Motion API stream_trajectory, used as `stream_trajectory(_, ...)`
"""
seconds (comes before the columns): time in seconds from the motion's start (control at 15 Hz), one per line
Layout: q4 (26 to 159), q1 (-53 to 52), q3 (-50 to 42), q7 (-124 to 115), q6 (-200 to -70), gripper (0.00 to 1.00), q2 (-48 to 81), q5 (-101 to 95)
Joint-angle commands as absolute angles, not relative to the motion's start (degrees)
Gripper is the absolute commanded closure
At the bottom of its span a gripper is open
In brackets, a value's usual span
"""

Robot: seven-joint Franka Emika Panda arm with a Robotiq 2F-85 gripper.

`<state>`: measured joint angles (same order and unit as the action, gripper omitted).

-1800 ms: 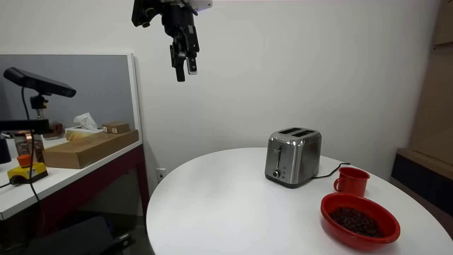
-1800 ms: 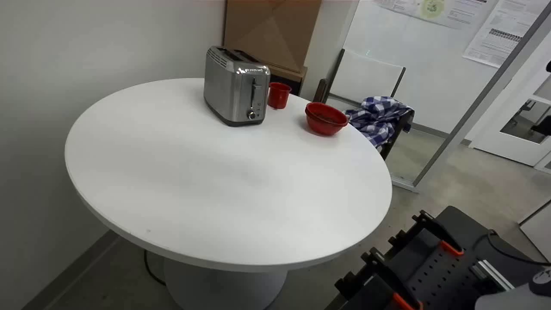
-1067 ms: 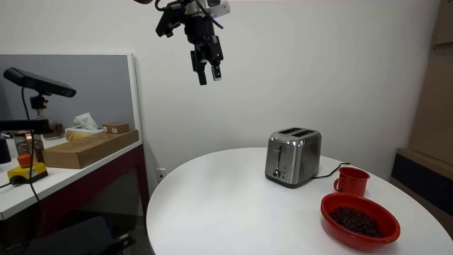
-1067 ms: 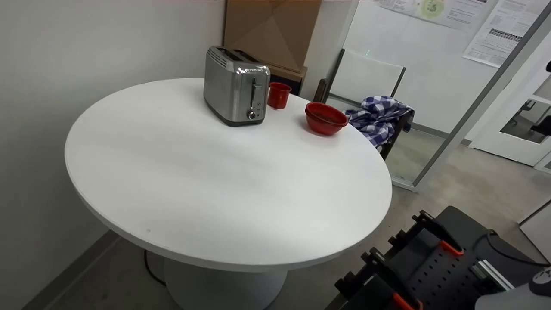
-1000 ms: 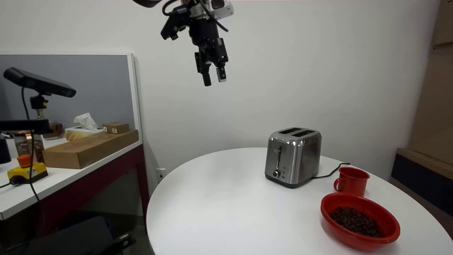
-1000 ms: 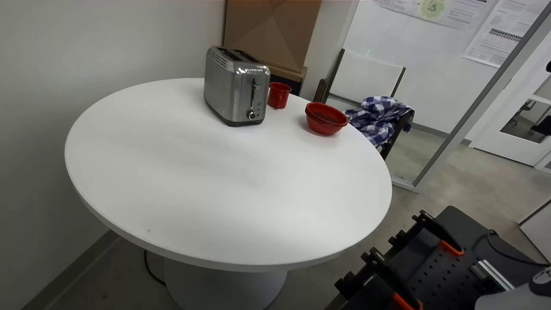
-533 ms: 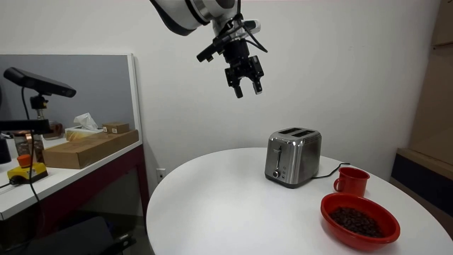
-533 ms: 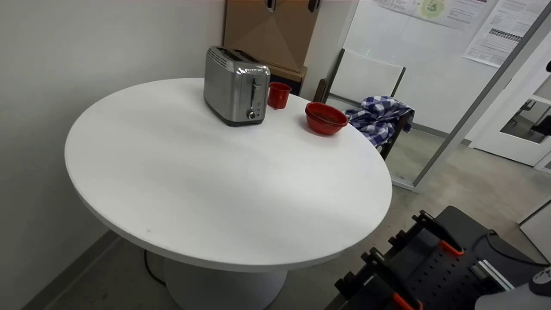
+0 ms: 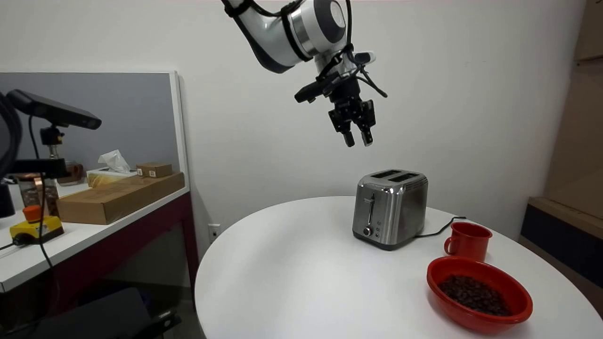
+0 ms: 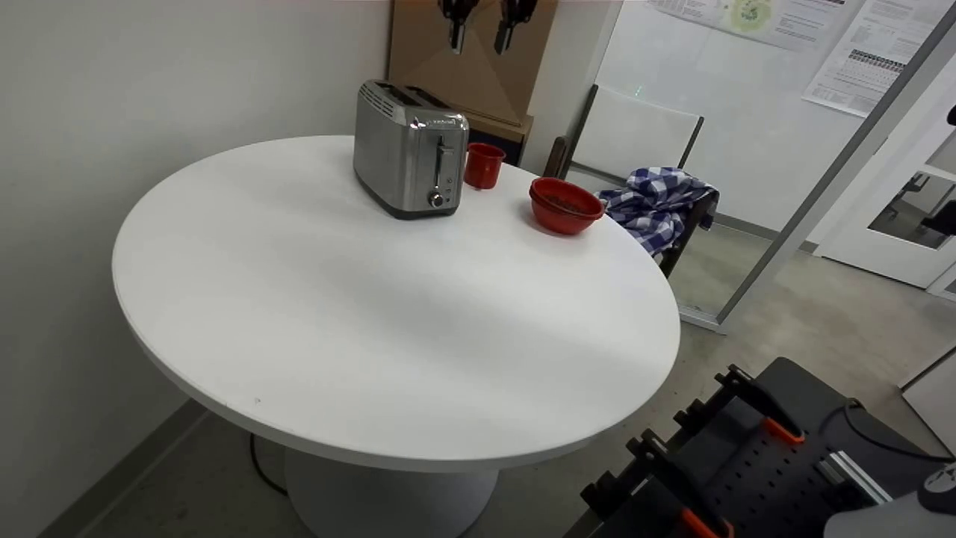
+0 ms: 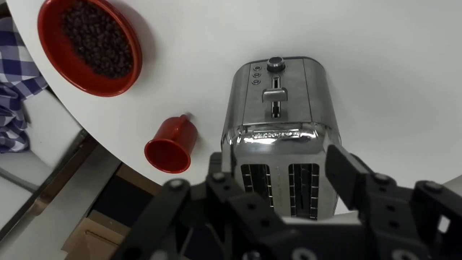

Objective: Push the lever on the toaster downwards.

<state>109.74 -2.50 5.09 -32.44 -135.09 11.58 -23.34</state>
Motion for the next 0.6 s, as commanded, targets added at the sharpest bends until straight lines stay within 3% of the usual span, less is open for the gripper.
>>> stream_trajectory(0.0, 104.0, -5.6, 1.4, -34.5, -137.9, 0.65, 17.4, -25.0)
stream_trajectory(0.27, 101.3, -8.2, -2.1, -34.0, -142.8, 0.96, 22.3, -26.7)
stream_trajectory(0.53, 99.3, -10.1, -4.6, -33.2, -144.4, 1.0, 26.7, -25.6)
